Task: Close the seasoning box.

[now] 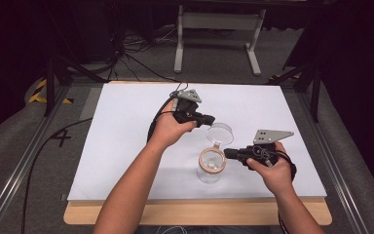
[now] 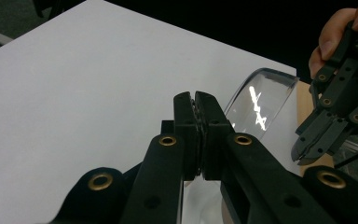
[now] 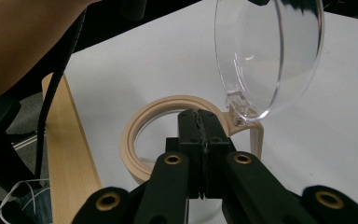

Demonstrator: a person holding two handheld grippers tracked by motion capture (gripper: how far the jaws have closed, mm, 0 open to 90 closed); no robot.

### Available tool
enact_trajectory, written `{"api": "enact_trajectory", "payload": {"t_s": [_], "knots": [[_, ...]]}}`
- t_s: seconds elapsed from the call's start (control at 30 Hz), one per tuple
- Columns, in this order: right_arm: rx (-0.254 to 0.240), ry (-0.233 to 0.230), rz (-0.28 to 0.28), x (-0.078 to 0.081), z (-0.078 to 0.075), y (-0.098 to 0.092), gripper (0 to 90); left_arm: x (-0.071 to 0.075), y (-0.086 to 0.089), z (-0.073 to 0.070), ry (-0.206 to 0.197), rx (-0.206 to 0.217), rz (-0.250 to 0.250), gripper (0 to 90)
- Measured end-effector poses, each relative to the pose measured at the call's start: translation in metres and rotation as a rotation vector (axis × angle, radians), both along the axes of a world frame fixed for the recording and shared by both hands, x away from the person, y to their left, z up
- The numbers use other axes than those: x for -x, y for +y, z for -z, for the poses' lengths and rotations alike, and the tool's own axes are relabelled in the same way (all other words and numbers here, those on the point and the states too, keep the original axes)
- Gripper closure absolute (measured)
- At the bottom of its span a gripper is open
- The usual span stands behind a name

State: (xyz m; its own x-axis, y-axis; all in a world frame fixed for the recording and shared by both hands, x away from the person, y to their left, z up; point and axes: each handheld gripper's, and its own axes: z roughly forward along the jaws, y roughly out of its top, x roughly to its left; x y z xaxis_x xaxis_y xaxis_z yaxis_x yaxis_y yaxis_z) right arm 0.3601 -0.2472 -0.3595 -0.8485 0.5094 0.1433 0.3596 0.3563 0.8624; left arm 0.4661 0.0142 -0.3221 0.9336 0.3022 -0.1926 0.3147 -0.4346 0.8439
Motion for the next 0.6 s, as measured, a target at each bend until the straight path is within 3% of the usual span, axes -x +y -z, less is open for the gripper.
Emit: {"api": "enact_trajectory", "payload": {"t_s": [0.23,0.3,0.6], "knots": [[-0.01,0.007,-0.003,0.0,0.0,0.002,89.5,0.008,0.0,-0.005,-0.011,-0.025,0.03,88.0],[-0.006,0.008,-0.013,0.001,0.0,0.003,89.5,0.012,0.001,-0.007,-0.035,-0.027,0.03,87.8],[0.013,0.002,-0.025,0.003,-0.001,0.003,89.4,0.019,0.008,-0.009,-0.024,-0.026,0.042,87.1]]}}
